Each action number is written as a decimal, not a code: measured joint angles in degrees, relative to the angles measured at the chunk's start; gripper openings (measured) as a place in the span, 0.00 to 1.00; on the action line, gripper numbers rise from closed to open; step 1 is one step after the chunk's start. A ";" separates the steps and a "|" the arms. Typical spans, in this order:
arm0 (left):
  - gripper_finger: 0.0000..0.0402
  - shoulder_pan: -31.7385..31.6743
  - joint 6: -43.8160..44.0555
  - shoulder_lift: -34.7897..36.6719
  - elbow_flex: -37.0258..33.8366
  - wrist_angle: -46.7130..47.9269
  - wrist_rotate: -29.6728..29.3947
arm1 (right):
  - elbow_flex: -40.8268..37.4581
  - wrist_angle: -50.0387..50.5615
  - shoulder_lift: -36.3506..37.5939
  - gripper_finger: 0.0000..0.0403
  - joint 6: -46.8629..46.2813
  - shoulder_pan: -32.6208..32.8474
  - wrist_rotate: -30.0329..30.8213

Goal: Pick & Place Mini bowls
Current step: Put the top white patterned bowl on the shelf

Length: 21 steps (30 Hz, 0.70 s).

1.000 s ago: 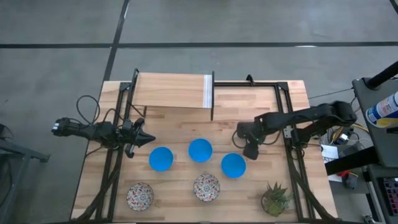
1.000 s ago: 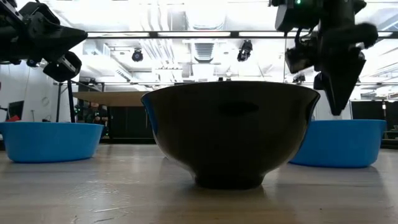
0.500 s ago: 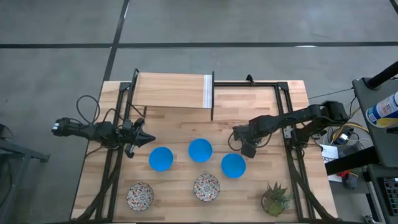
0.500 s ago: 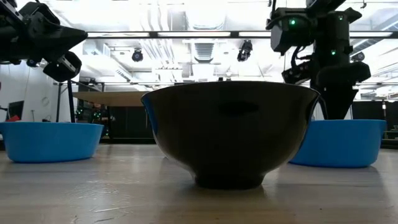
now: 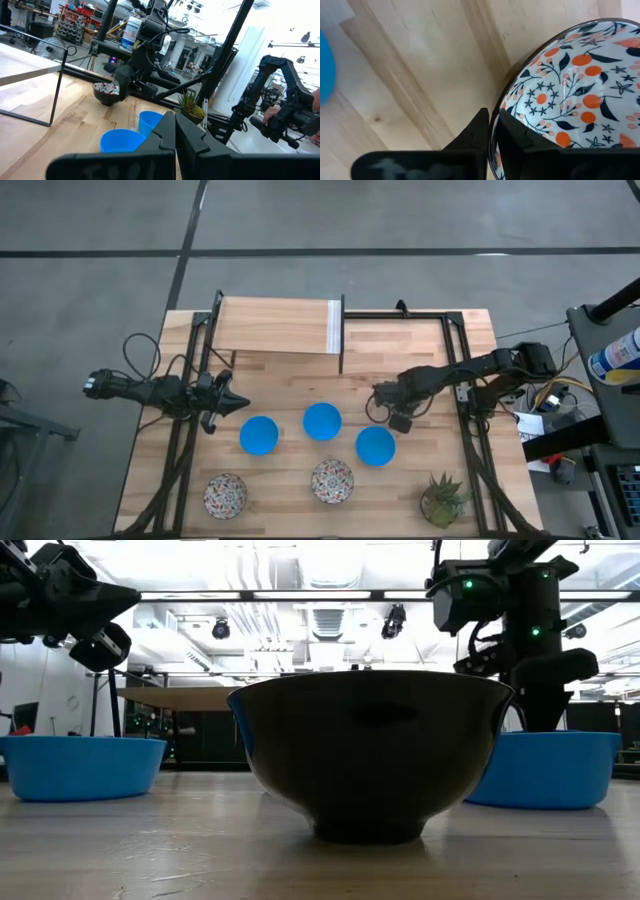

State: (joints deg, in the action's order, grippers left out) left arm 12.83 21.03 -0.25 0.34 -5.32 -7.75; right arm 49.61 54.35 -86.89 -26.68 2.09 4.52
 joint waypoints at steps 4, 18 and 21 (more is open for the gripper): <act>0.00 -0.01 0.01 0.00 0.00 -0.02 0.00 | 1.72 1.99 0.32 0.03 -0.13 -0.07 -0.52; 0.00 0.00 0.00 0.00 0.00 -0.01 0.00 | 18.11 8.26 0.33 0.03 1.32 0.03 1.18; 0.00 0.00 0.00 0.00 0.00 0.00 0.00 | 23.01 8.37 0.17 0.03 4.42 0.17 1.41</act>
State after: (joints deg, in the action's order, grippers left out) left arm 12.83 21.03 -0.25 0.34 -5.32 -7.75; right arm 72.61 62.72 -86.72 -22.26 2.25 5.92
